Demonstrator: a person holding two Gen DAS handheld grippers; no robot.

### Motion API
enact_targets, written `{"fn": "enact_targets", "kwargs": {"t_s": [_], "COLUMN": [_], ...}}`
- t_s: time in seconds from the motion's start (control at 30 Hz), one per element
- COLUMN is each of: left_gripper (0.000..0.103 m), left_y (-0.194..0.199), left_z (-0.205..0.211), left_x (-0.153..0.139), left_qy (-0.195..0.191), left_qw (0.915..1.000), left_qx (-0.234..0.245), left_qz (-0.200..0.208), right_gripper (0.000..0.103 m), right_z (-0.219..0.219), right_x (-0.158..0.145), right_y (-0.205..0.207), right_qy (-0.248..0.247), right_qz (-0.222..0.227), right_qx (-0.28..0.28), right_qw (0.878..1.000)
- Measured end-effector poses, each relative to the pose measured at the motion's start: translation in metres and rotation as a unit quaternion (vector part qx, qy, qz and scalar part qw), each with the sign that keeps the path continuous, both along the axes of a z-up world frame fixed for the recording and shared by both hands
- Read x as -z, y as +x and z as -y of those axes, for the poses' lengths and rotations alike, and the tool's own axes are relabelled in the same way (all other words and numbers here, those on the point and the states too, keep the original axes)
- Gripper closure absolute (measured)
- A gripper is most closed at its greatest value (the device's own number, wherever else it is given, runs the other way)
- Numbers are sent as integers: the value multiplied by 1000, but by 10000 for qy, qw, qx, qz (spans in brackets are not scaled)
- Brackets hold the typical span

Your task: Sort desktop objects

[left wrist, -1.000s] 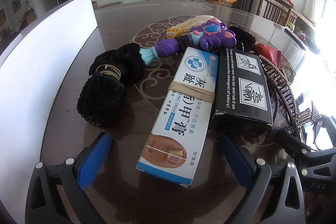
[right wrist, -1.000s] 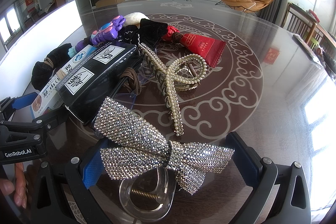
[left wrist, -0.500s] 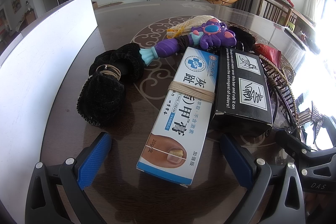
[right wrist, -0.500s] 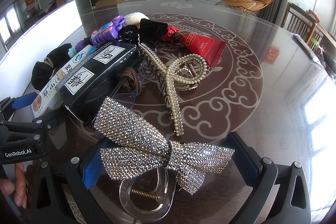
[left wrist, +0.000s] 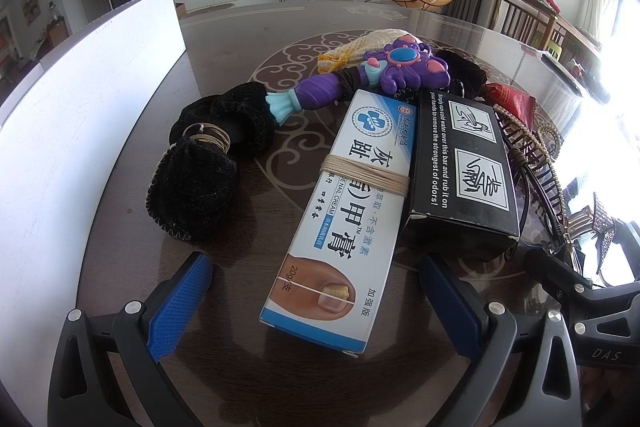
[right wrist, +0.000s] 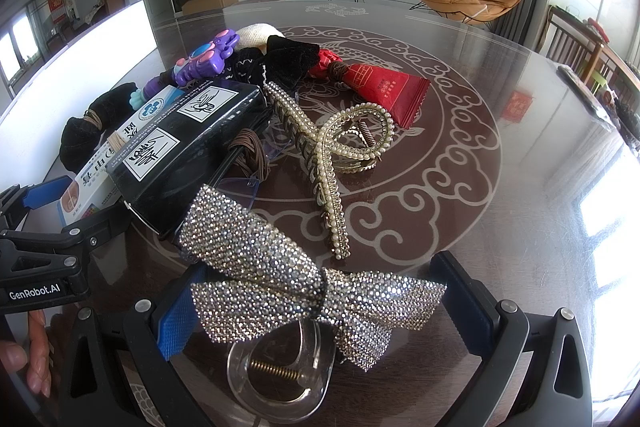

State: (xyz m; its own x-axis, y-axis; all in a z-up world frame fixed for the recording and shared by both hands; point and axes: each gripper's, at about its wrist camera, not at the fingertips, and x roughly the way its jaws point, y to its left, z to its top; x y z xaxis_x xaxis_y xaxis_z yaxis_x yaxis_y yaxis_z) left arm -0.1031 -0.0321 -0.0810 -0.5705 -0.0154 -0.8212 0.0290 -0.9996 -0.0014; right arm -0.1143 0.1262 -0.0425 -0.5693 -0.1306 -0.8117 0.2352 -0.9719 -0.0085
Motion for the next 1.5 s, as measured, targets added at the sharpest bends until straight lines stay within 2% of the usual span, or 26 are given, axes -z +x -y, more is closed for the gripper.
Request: {"fn": "enact_targets", "kwargs": {"t_s": [0.57,0.67,0.9,1.0,1.13,1.5], "left_gripper": [0,0,0,0,0,0], "left_y": [-1,10,54,56,52,56], "left_z": [5,10,31,36,32,29], "left_x": [0,-2,-3,-4,-2,-1], "left_qy": [9,5,27,163,-5,6], "left_qw": [9999,9996,9999,9998,10000,10000], "left_qx": [98,271,127,60,15,52], "left_qz": [29,66,37,-8,62,15], "right_gripper": [0,0,0,0,0,0], "right_z": [0,0,0,0,0,-1], "right_x": [0,0,0,0,0,0], "right_y": [0,0,0,0,0,0], "right_qy": [0,0,0,0,0,11], "right_qz": [0,0,0,0,0,37], "right_qx": [0,0,0,0,0,-67], "right_qw": [10000,10000,10000,10000,10000,10000]}}
